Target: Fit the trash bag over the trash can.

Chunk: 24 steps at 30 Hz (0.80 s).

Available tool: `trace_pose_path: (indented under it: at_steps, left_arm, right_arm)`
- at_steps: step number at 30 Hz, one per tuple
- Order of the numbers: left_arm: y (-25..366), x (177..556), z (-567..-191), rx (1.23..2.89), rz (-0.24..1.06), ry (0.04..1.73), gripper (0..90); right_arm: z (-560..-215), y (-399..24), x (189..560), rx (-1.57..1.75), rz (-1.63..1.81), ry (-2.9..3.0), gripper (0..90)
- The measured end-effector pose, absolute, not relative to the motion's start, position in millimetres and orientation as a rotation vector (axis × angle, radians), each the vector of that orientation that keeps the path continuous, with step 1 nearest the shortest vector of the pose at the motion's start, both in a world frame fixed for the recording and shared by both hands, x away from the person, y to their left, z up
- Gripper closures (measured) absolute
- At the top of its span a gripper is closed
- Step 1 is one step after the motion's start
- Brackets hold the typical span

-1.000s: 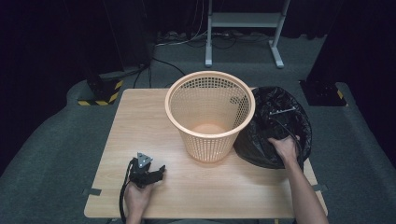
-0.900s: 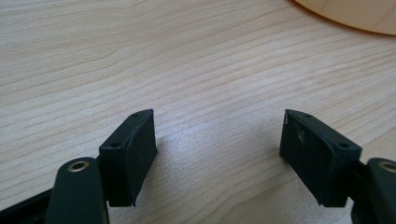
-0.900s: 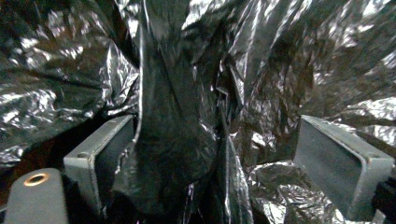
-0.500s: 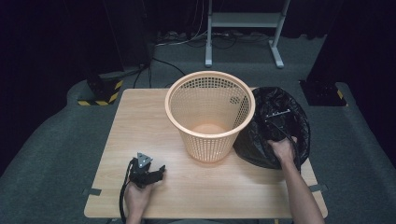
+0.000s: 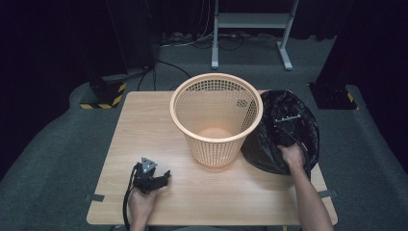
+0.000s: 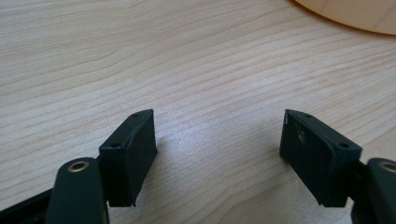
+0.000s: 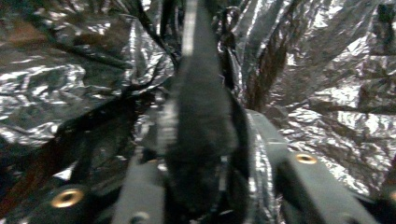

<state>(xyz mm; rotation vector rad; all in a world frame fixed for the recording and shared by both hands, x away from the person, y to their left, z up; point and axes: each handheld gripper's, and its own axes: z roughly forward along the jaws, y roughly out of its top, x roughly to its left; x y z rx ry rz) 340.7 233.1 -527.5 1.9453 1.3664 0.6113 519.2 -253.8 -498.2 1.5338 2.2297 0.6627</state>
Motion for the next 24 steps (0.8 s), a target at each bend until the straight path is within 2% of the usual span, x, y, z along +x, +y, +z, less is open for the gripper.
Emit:
trace_pose_path:
  at_steps: [4, 7, 24]
  left_arm:
    - [233, 341, -527, 1.947, 0.611, 1.366, 27.0]
    - [233, 341, -527, 1.948, 0.611, 1.365, 27.0]
    - [233, 341, -527, 1.948, 0.61, 1.366, 27.0]
  right_arm:
    - [-498, -254, 518, 1.531, 0.66, 2.241, 83.2]
    - [-497, -255, 519, 1.534, 0.663, 2.247, 87.4]
    - [-482, -265, 514, 1.576, 0.75, 2.268, 88.6]
